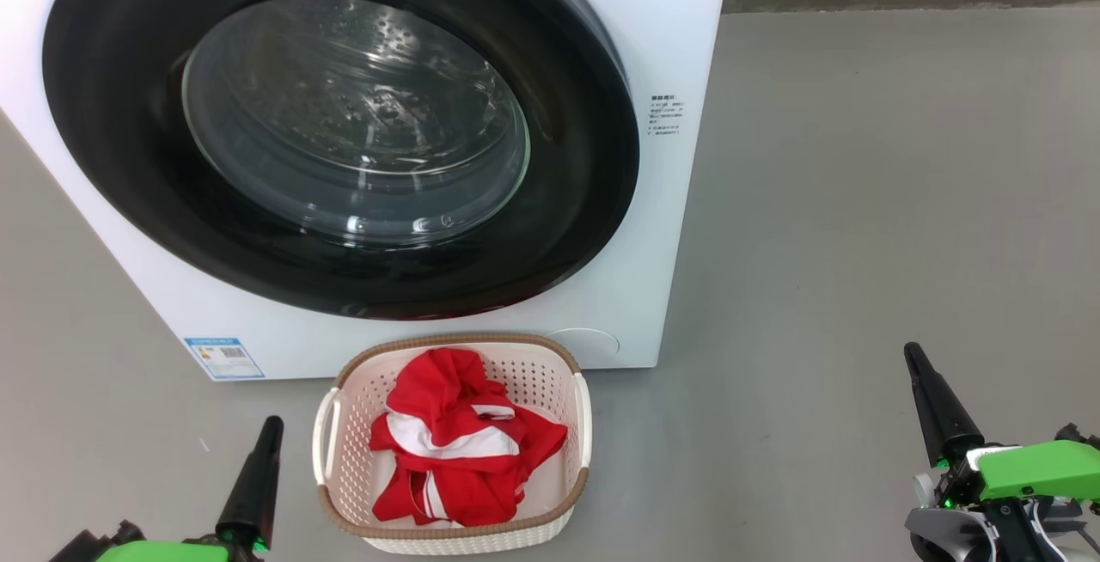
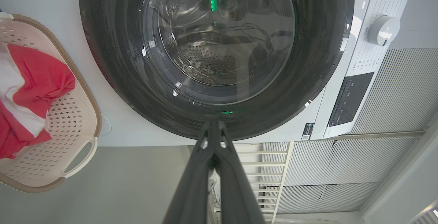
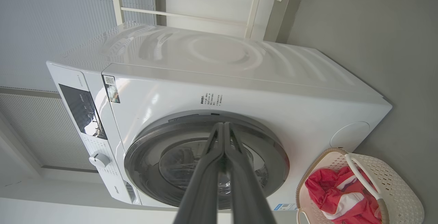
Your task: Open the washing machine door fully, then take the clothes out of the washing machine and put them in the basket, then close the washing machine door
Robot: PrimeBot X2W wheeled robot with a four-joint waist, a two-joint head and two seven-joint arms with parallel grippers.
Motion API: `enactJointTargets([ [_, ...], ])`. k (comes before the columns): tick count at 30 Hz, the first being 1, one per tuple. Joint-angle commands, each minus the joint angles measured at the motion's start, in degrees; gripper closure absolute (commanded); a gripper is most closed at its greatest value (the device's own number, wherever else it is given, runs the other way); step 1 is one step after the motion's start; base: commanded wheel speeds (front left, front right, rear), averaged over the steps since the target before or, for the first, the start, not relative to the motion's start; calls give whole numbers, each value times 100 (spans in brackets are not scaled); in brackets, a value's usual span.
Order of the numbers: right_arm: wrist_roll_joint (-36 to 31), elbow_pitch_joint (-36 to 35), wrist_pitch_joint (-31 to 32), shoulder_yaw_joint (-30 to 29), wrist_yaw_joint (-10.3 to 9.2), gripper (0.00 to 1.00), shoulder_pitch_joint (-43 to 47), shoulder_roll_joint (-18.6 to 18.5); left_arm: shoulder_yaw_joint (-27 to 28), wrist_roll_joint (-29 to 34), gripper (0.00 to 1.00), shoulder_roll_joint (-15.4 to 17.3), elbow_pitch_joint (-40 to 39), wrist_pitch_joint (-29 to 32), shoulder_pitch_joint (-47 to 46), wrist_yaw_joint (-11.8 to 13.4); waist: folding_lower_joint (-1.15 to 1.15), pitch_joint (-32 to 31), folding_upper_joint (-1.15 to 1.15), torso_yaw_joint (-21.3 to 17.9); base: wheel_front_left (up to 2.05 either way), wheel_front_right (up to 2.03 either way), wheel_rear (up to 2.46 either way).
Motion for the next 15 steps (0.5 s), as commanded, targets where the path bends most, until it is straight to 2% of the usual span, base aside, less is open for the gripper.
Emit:
enactJointTargets([
  [1, 15, -174, 32, 79, -4, 100, -233, -31, 194, -37, 100, 50, -120, 21, -236, -41, 0, 0, 0, 0, 0, 0, 0],
  [15, 9, -174, 38, 71, -4, 100, -234, -25, 193, -37, 100, 50, -120, 20, -236, -41, 0, 0, 0, 0, 0, 0, 0],
])
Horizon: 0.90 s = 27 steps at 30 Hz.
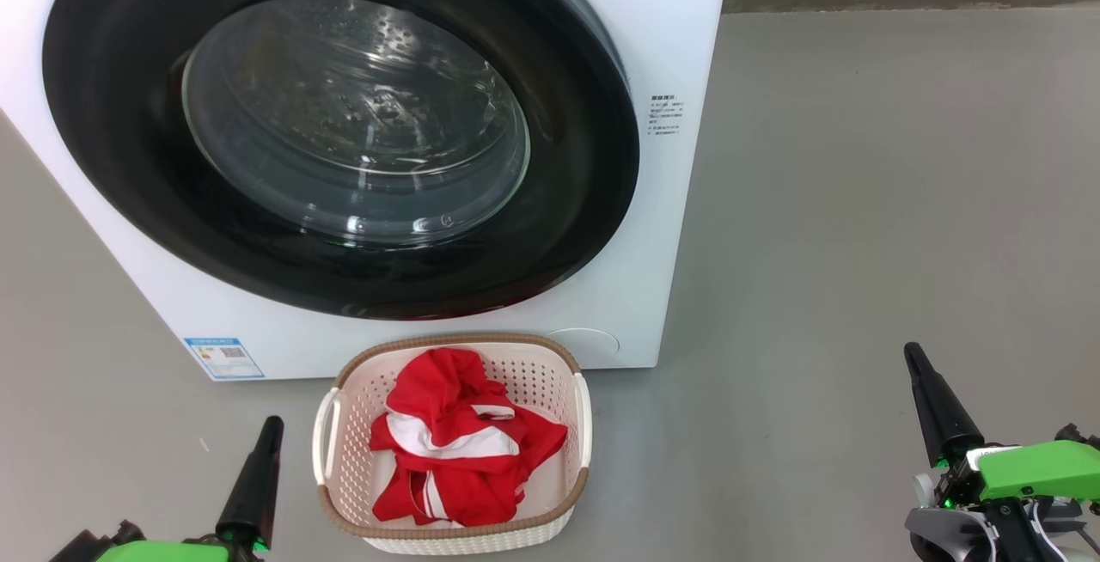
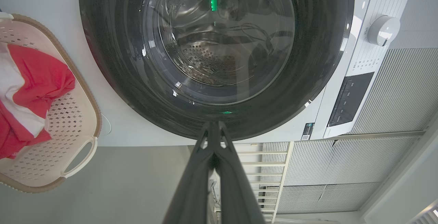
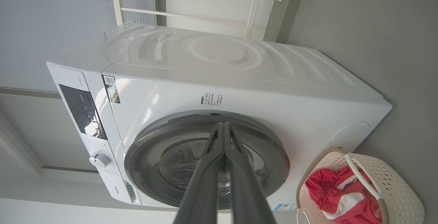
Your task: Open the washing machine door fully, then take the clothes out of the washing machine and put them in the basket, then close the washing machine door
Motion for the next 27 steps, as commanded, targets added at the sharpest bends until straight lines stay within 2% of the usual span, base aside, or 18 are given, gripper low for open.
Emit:
enactJointTargets([
  [1, 8, -174, 39, 76, -4, 100, -234, -30, 193, -38, 100, 51, -120, 20, -236, -41, 0, 0, 0, 0, 0, 0, 0],
  [27, 0, -173, 47, 66, -4, 100, -235, -23, 192, -38, 100, 51, -120, 20, -236, -41, 0, 0, 0, 0, 0, 0, 0],
])
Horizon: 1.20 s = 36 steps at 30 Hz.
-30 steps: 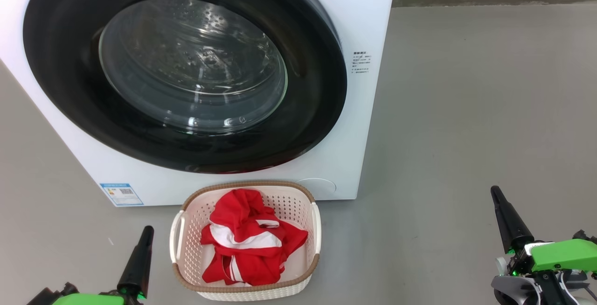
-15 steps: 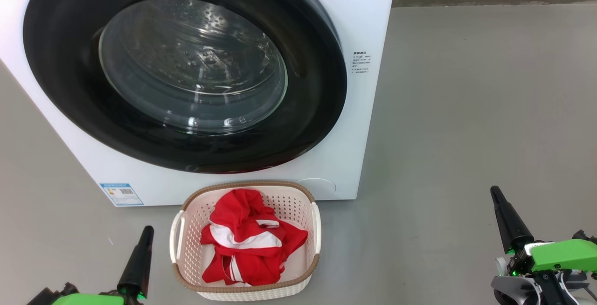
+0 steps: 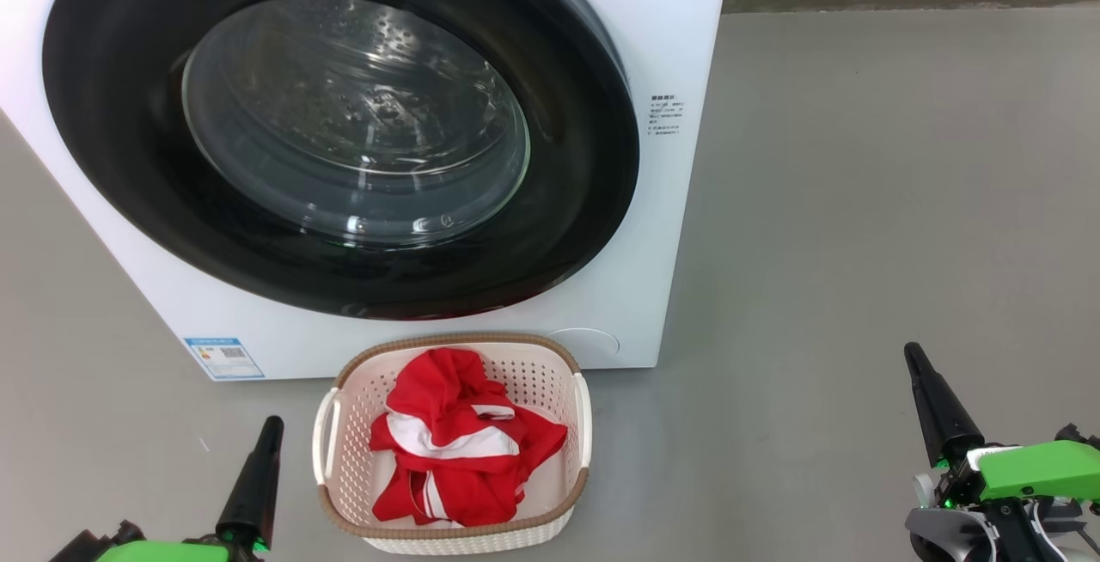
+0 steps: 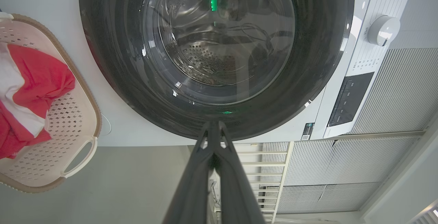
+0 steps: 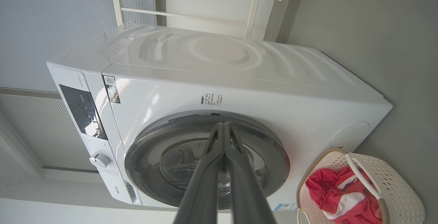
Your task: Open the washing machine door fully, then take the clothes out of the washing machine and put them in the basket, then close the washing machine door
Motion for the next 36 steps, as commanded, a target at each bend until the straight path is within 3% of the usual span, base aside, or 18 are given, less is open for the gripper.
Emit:
enactJointTargets([
  [1, 0, -173, 30, 80, -4, 100, -235, -33, 192, -38, 100, 52, -120, 19, -236, -41, 0, 0, 0, 0, 0, 0, 0],
  [36, -7, -173, 37, 71, -4, 100, -236, -27, 191, -39, 100, 52, -120, 19, -235, -41, 0, 0, 0, 0, 0, 0, 0],
])
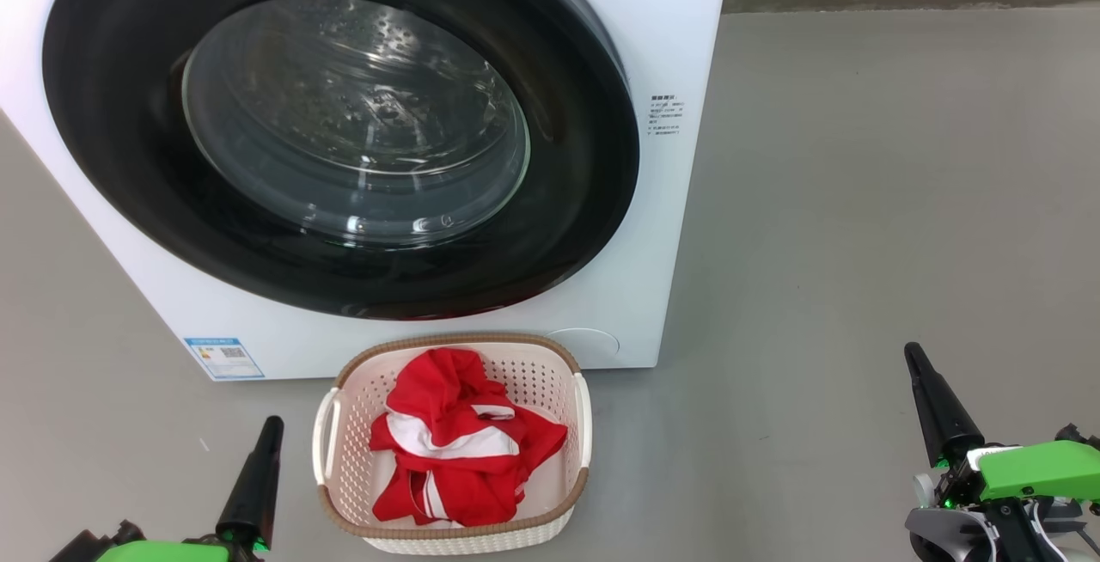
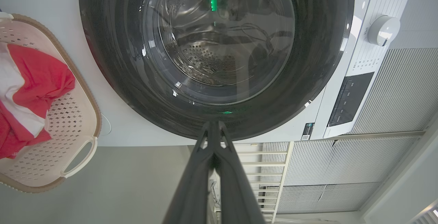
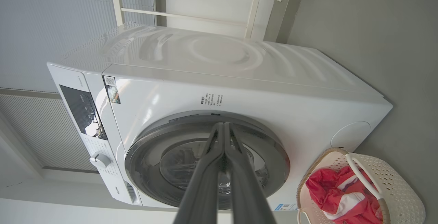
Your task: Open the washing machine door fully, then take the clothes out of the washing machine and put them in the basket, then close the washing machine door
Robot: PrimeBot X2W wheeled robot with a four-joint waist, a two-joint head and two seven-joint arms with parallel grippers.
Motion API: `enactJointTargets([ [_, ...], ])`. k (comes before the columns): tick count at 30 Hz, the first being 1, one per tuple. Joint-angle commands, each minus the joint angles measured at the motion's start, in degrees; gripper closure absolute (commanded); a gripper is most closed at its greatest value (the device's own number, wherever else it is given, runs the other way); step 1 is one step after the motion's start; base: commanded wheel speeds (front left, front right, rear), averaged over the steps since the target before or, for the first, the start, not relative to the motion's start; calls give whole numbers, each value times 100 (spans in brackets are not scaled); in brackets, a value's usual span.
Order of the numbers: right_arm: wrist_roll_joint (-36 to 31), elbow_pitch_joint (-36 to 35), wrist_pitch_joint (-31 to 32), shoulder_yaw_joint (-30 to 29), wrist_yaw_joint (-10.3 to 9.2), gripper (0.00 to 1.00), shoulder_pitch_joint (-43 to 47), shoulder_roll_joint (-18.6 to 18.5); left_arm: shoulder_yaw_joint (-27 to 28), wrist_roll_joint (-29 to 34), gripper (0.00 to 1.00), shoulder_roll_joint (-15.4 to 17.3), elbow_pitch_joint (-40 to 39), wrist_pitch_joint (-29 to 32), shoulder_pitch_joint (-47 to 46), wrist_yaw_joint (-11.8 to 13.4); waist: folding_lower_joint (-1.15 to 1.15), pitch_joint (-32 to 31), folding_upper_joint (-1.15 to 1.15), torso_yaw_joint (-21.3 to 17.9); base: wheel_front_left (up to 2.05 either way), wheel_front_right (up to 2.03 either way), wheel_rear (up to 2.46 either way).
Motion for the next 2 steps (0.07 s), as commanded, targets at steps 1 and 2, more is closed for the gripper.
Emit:
enactJointTargets([
  [1, -8, -173, 35, 80, -4, 100, -236, -35, 191, -39, 100, 52, -120, 19, -235, -41, 0, 0, 0, 0, 0, 0, 0],
  [2, -8, -173, 36, 80, -4, 100, -236, -35, 191, -39, 100, 52, -120, 19, -235, -41, 0, 0, 0, 0, 0, 0, 0],
])
